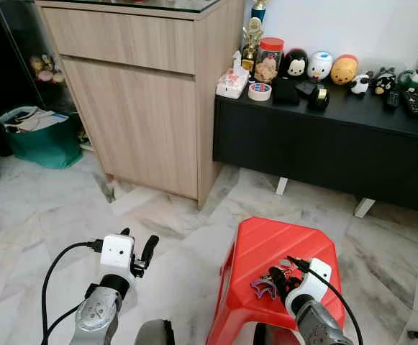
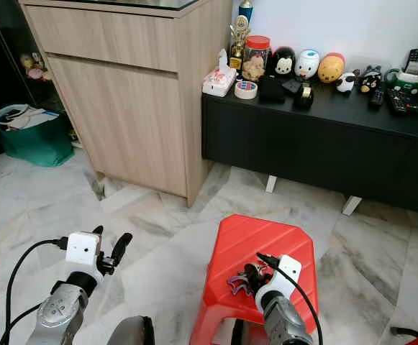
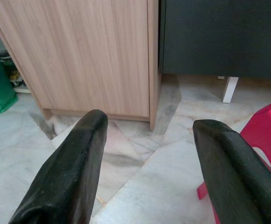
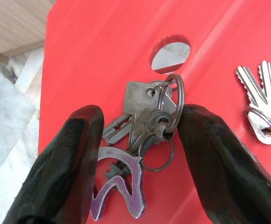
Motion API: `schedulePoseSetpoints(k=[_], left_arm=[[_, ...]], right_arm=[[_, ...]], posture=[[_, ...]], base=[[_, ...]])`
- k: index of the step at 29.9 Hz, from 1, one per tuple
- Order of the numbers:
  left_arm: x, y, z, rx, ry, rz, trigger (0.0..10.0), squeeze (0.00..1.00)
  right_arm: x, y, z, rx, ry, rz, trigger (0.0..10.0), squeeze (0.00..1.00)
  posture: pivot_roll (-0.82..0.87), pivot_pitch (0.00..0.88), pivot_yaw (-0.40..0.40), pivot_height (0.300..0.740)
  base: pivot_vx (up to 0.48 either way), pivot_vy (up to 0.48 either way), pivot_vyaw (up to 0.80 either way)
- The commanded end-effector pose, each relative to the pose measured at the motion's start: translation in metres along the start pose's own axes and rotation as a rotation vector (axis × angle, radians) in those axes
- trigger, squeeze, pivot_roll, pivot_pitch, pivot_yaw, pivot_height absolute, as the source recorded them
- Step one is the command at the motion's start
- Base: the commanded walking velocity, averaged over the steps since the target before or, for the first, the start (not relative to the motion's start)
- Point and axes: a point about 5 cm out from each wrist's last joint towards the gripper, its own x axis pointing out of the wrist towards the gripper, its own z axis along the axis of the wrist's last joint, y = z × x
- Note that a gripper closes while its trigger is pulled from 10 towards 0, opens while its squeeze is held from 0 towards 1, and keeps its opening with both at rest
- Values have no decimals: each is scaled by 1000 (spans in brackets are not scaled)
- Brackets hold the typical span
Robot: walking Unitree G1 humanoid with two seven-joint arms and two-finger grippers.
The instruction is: Hang keys on a hook
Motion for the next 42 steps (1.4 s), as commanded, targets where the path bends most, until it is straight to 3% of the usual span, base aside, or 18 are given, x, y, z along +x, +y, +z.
schedulePoseSetpoints(k=[1,2,3,4,42], left_arm=[[0,0,-1,7,11,-3,10000,0],[0,0,-1,8,11,-3,10000,0],[0,0,-1,10,12,-2,10000,0],[0,0,-1,12,13,-2,10000,0],[-3,2,-4,28,28,-2,10000,0]], right_arm=[[0,-2,0,-11,6,-17,10000,0],[0,-2,-1,-8,7,-19,4745,0],[0,-3,-1,-6,9,-25,510,0],[0,-2,-1,1,6,-25,0,0],[1,-2,2,11,-19,-33,0,0]], posture=[[102,0,-40,608],[102,0,-40,608],[102,0,-40,608],[102,0,-40,608],[106,0,-34,608]], base=[[0,0,0],[0,0,0],[0,0,0],[0,0,0],[0,0,0]])
